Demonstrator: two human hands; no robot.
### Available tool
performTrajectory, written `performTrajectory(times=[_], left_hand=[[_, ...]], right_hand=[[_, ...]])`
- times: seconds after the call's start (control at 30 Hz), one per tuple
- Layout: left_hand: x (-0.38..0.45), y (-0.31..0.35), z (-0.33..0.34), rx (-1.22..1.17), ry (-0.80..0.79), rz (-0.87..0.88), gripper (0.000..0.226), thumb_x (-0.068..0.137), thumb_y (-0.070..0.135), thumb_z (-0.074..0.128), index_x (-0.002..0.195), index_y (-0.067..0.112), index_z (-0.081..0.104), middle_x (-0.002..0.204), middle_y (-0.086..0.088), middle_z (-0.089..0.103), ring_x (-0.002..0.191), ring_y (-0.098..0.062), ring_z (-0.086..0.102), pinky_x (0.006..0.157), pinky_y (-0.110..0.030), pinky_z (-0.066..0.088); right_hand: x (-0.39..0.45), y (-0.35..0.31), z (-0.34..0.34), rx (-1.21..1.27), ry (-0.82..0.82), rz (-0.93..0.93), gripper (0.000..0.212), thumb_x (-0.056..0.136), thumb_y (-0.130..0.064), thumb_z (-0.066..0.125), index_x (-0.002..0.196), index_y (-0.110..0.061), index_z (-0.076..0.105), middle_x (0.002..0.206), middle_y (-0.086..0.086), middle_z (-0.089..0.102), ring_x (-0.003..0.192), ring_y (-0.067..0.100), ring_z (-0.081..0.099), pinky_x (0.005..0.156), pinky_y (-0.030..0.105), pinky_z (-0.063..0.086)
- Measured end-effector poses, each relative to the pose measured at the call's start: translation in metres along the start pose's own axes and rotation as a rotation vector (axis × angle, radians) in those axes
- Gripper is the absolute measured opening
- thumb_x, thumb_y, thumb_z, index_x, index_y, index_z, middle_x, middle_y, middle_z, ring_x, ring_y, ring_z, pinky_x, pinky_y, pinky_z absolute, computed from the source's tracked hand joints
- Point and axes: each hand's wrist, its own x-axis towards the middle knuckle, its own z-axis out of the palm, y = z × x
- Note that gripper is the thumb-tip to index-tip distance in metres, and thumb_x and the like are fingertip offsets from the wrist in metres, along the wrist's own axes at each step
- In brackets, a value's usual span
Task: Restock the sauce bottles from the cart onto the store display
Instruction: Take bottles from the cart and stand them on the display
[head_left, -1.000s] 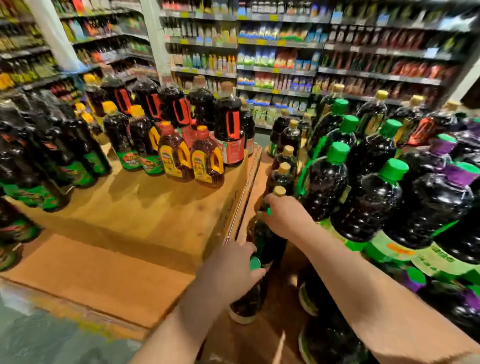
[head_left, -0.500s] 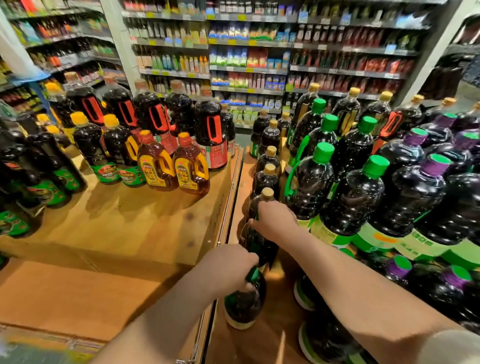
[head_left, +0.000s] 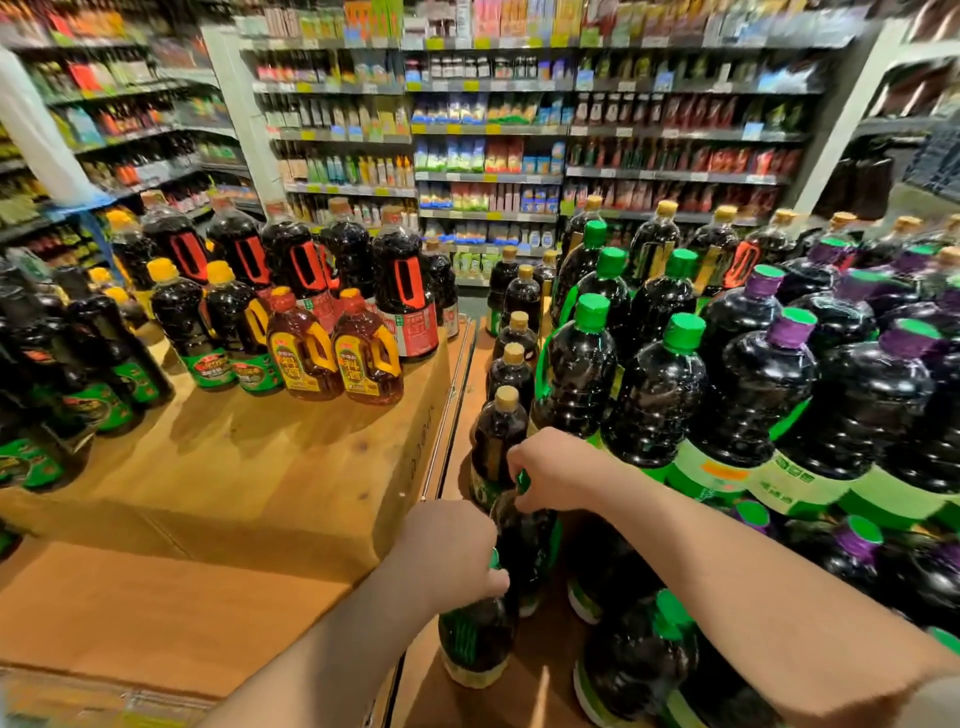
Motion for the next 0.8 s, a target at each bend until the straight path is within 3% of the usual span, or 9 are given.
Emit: performTrajectory(times=[0.17, 0.3, 0.37, 0.43, 0.53, 0.6, 0.8], left_hand=[[0.001, 0.032, -0.004, -0.008, -0.029, -0.174, 0.050, 0.087, 0.059, 0.042, 0.062, 0.016, 0.047, 0.065, 0.001, 0.052, 0.056, -0.018, 0.051, 0.055, -0.027, 0.047], [0.005, 0.046, -0.008, 0.003, -0.092, -0.250, 0.047, 0.088, 0.057, 0.044, 0.067, 0.015, 0.051, 0.069, 0.000, 0.055, 0.060, -0.018, 0.055, 0.057, -0.028, 0.050], [0.003, 0.044, -0.011, -0.030, -0.118, -0.216, 0.047, 0.086, 0.061, 0.049, 0.072, 0.016, 0.054, 0.073, 0.001, 0.058, 0.066, -0.018, 0.059, 0.062, -0.030, 0.054], [-0.001, 0.041, -0.011, -0.123, -0.149, -0.152, 0.043, 0.082, 0.058, 0.061, 0.092, 0.016, 0.059, 0.086, 0.000, 0.062, 0.077, -0.018, 0.062, 0.067, -0.032, 0.056], [-0.007, 0.034, -0.013, -0.163, -0.172, -0.015, 0.042, 0.082, 0.034, 0.070, 0.118, 0.016, 0.056, 0.104, -0.001, 0.063, 0.094, -0.020, 0.062, 0.077, -0.034, 0.057], [-0.008, 0.032, -0.014, -0.136, -0.146, 0.043, 0.034, 0.086, 0.029, 0.067, 0.116, 0.014, 0.059, 0.103, -0.002, 0.064, 0.095, -0.021, 0.062, 0.081, -0.034, 0.056], [-0.009, 0.040, -0.015, -0.087, -0.173, 0.060, 0.042, 0.092, 0.048, 0.057, 0.111, 0.010, 0.056, 0.092, -0.002, 0.061, 0.082, -0.018, 0.060, 0.073, -0.033, 0.055]], right_hand=[[-0.016, 0.019, -0.011, -0.065, -0.028, -0.100, 0.035, 0.082, -0.033, 0.071, 0.112, -0.016, 0.065, 0.080, -0.007, 0.050, 0.084, 0.016, 0.053, 0.064, 0.025, 0.038], [-0.025, 0.025, -0.006, -0.071, -0.036, -0.116, 0.038, 0.084, -0.031, 0.069, 0.118, -0.016, 0.063, 0.068, -0.011, 0.042, 0.077, 0.015, 0.047, 0.060, 0.025, 0.038], [-0.028, 0.024, -0.003, -0.053, -0.046, -0.122, 0.039, 0.084, -0.033, 0.069, 0.118, -0.016, 0.062, 0.069, -0.012, 0.040, 0.077, 0.015, 0.047, 0.059, 0.025, 0.037], [-0.030, 0.025, -0.001, -0.032, -0.061, -0.125, 0.039, 0.083, -0.035, 0.071, 0.116, -0.015, 0.062, 0.076, -0.009, 0.047, 0.081, 0.016, 0.050, 0.062, 0.025, 0.040], [-0.033, 0.026, 0.004, -0.011, -0.077, -0.111, 0.039, 0.082, -0.034, 0.072, 0.114, -0.013, 0.062, 0.093, 0.000, 0.060, 0.087, 0.020, 0.056, 0.066, 0.027, 0.047], [-0.034, 0.026, 0.008, -0.006, -0.075, -0.102, 0.037, 0.083, -0.032, 0.070, 0.114, -0.013, 0.062, 0.097, 0.004, 0.062, 0.088, 0.021, 0.057, 0.066, 0.028, 0.047], [-0.039, 0.027, 0.010, 0.028, -0.053, -0.086, 0.034, 0.084, -0.032, 0.068, 0.113, -0.014, 0.062, 0.097, 0.004, 0.062, 0.086, 0.021, 0.057, 0.067, 0.029, 0.049]])
